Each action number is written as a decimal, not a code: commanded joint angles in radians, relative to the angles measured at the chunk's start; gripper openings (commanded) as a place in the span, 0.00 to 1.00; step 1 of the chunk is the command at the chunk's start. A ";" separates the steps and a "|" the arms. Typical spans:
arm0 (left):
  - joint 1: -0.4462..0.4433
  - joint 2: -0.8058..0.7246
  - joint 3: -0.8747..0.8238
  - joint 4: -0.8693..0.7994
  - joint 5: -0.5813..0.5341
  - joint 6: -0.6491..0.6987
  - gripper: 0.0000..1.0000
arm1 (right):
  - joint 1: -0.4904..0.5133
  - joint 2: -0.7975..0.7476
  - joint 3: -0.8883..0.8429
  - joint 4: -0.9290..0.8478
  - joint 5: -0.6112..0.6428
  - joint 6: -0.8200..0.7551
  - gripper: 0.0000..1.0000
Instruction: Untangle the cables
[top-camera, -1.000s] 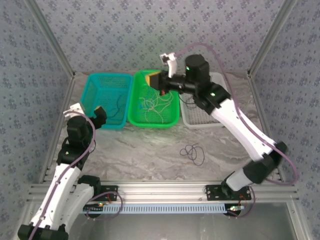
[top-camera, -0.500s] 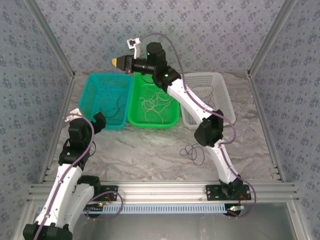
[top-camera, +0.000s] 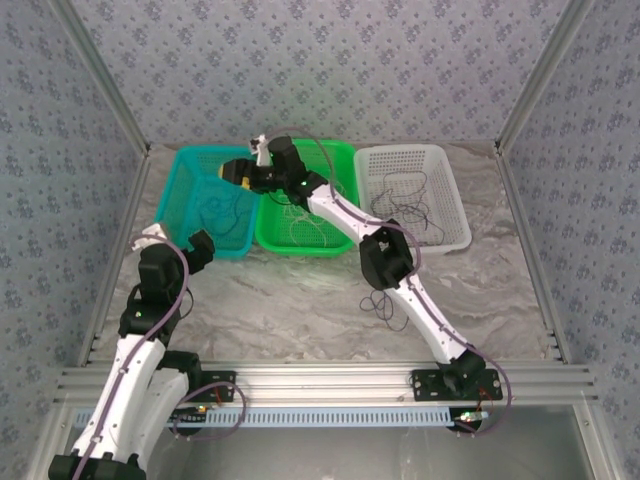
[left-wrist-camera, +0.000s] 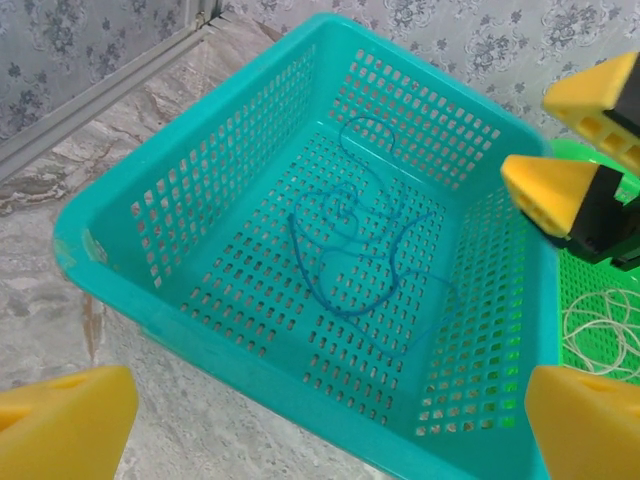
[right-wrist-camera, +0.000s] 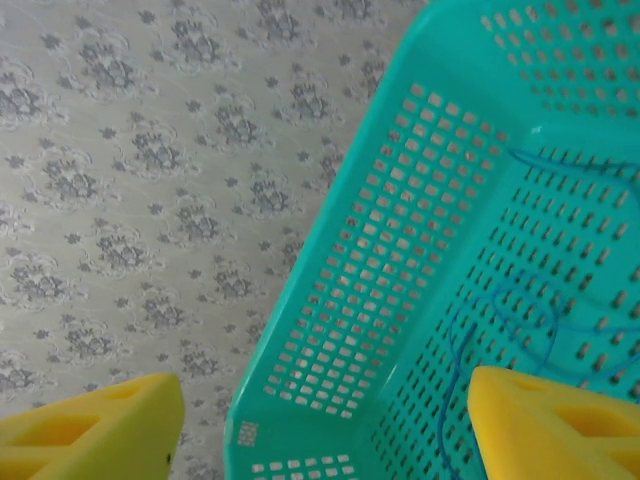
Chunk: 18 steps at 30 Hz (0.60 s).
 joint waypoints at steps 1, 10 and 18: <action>0.006 -0.013 0.007 0.003 0.035 -0.015 0.99 | 0.005 -0.123 0.015 0.032 -0.058 -0.007 0.78; -0.010 -0.007 -0.031 0.073 0.200 0.002 0.99 | 0.047 -0.704 -0.543 -0.452 0.140 -0.608 0.77; -0.294 0.070 -0.039 0.175 0.104 0.099 0.99 | -0.024 -1.351 -1.357 -0.499 0.532 -0.583 0.57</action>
